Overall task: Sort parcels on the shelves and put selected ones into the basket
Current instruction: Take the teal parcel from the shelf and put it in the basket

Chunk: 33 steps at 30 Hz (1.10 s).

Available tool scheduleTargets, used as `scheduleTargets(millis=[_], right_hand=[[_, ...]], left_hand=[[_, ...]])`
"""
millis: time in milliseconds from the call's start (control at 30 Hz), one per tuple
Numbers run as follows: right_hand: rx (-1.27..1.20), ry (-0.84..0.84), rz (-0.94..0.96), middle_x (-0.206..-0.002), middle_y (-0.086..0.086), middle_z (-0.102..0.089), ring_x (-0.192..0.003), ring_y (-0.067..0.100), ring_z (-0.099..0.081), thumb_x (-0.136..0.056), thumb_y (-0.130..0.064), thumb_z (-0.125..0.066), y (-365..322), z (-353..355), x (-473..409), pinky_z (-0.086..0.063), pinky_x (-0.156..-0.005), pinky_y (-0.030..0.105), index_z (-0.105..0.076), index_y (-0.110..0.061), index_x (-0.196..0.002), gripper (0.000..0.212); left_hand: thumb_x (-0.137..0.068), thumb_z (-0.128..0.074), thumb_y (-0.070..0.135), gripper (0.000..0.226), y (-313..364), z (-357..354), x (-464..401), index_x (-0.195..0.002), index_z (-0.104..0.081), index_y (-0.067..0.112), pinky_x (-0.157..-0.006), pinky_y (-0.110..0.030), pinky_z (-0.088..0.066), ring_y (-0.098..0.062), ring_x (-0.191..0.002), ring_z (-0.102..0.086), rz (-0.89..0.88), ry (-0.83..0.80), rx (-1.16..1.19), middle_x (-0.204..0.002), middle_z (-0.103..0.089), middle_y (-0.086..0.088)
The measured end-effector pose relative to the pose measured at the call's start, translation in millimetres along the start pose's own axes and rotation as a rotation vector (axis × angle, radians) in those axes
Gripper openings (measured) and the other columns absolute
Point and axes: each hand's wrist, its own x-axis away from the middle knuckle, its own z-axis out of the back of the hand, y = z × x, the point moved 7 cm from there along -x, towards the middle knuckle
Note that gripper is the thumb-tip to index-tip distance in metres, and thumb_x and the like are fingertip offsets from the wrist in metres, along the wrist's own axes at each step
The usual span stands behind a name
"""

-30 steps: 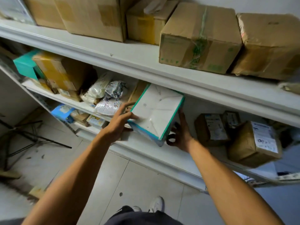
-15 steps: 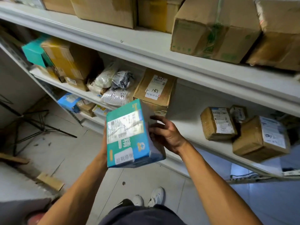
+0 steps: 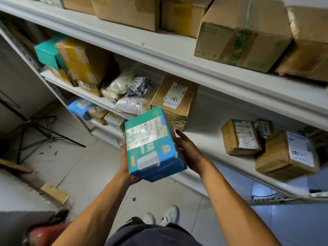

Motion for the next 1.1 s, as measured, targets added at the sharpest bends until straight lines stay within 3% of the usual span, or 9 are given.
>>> scheduleTargets(millis=[100,167,233,333,433,633,833,967,1100], right_hand=[[0.031,-0.100,-0.002,-0.133,0.010,-0.067,-0.127,0.031,-0.060,-0.064,-0.080,-0.073,-3,-16,-2,-0.043,-0.111,0.056,-0.065,-0.026,-0.130,0.086],[-0.058,-0.199,-0.006,-0.126,0.011,-0.070,-0.117,0.028,-0.067,-0.060,-0.070,-0.083,-5,-31,1,-0.053,-0.103,0.049,-0.065,-0.019,-0.129,0.087],[-0.158,-0.327,-0.039,-0.122,0.011,-0.072,-0.108,0.025,-0.071,-0.057,-0.055,-0.092,-5,-48,5,-0.061,-0.089,0.041,-0.061,-0.016,-0.129,0.087],[-0.207,-0.417,-0.085,-0.127,0.014,-0.069,-0.112,0.029,-0.069,-0.057,-0.047,-0.095,-1,-75,1,-0.060,-0.091,0.043,-0.059,-0.015,-0.132,0.089],[-0.143,-0.473,-0.147,-0.130,0.018,-0.067,-0.116,0.033,-0.067,-0.055,-0.046,-0.095,8,-105,-9,-0.057,-0.095,0.046,-0.060,-0.015,-0.131,0.089],[0.015,-0.706,-0.287,-0.132,0.021,-0.065,-0.113,0.034,-0.068,-0.058,-0.041,-0.095,32,-199,-18,-0.061,-0.088,0.046,-0.057,-0.011,-0.134,0.090],[0.300,-0.986,-0.477,-0.133,0.021,-0.064,-0.113,0.034,-0.068,-0.055,-0.045,-0.095,94,-305,14,-0.060,-0.092,0.046,-0.065,-0.012,-0.129,0.086],[0.504,-1.163,-0.548,-0.130,0.020,-0.067,-0.108,0.034,-0.070,-0.047,-0.045,-0.098,145,-367,62,-0.063,-0.082,0.046,-0.056,-0.011,-0.133,0.102],[0.666,-1.313,-0.645,-0.115,0.018,-0.073,-0.095,0.033,-0.075,-0.038,-0.041,-0.101,204,-407,126,-0.064,-0.067,0.042,-0.058,-0.009,-0.126,0.103]], left_hand=[[-0.076,-0.067,0.072,0.086,20,0,4,-0.140,-0.053,0.018,-0.071,-0.044,-0.064,-0.035,-0.104,-0.071,-0.179,0.141,-0.258,-0.125,-0.067,-0.015],[-0.059,-0.081,0.071,0.101,26,-5,10,-0.142,-0.053,0.019,-0.070,-0.044,-0.064,-0.036,-0.106,-0.070,-0.226,0.161,-0.360,-0.131,-0.064,-0.016],[-0.055,-0.081,0.073,0.105,32,-3,19,-0.142,-0.052,0.020,-0.069,-0.042,-0.063,-0.036,-0.107,-0.070,-0.265,0.191,-0.429,-0.135,-0.063,-0.018],[-0.077,-0.057,0.077,0.089,46,9,39,-0.146,-0.047,0.022,-0.068,-0.039,-0.063,-0.034,-0.106,-0.071,-0.348,0.284,-0.465,-0.132,-0.065,-0.016],[-0.087,-0.039,0.069,0.074,56,24,66,-0.143,-0.049,0.023,-0.066,-0.037,-0.063,-0.031,-0.102,-0.073,-0.412,0.358,-0.431,-0.126,-0.069,-0.013],[-0.075,-0.066,0.071,0.089,76,56,159,-0.149,-0.046,0.027,-0.098,-0.051,-0.053,-0.038,-0.132,-0.054,-0.725,0.522,-0.337,-0.145,-0.056,-0.014],[-0.087,-0.050,0.064,0.062,53,96,275,-0.131,-0.063,0.022,-0.102,-0.049,-0.052,-0.033,-0.126,-0.060,-1.094,0.674,-0.118,-0.136,-0.063,-0.013],[-0.081,-0.059,0.067,0.074,4,109,360,-0.136,-0.058,0.019,-0.109,-0.051,-0.045,-0.032,-0.128,-0.058,-1.333,0.914,-0.006,-0.138,-0.062,-0.013],[-0.062,-0.074,0.074,0.090,-65,109,423,-0.133,-0.059,0.021,-0.085,-0.040,-0.060,-0.027,-0.115,-0.068,-1.508,1.000,0.076,-0.127,-0.070,-0.009]])
